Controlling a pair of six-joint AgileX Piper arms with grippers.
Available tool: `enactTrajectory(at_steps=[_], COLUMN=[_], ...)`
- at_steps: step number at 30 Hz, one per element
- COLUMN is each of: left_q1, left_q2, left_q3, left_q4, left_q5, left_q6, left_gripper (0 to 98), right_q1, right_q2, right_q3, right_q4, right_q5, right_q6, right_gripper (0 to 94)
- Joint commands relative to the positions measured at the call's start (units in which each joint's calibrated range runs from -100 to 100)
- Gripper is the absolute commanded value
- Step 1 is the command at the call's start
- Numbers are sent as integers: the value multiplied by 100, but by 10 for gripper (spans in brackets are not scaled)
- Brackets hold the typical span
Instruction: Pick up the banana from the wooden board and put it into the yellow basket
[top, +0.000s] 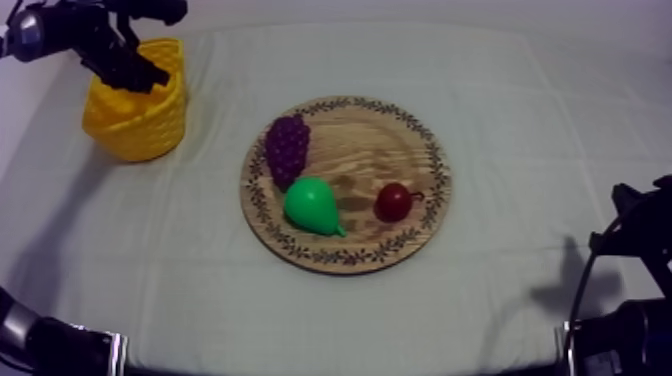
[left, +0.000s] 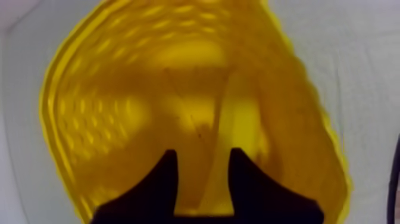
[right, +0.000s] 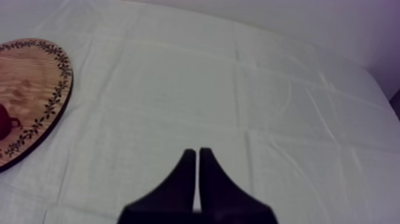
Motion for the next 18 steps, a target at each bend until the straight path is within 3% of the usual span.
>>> enactTrajectory(at_steps=[1,6,18], left_q1=[28,106,289], left_q2=[-291,-1195,-4187], left_q3=[249,1201,3923], left_q4=[27,168,211], left_q5=[-164,-798,-2207], left_q6=[-2,-79,385], left_gripper=[174,32,1], right_q1=[0,0,0], right_q2=[-2,-2,-2], right_q3=[-3,-3,-3], right_q4=[1,1,1], right_q5=[-2,-2,-2], right_q6=[0,0,0], right_gripper=[3,3,3])
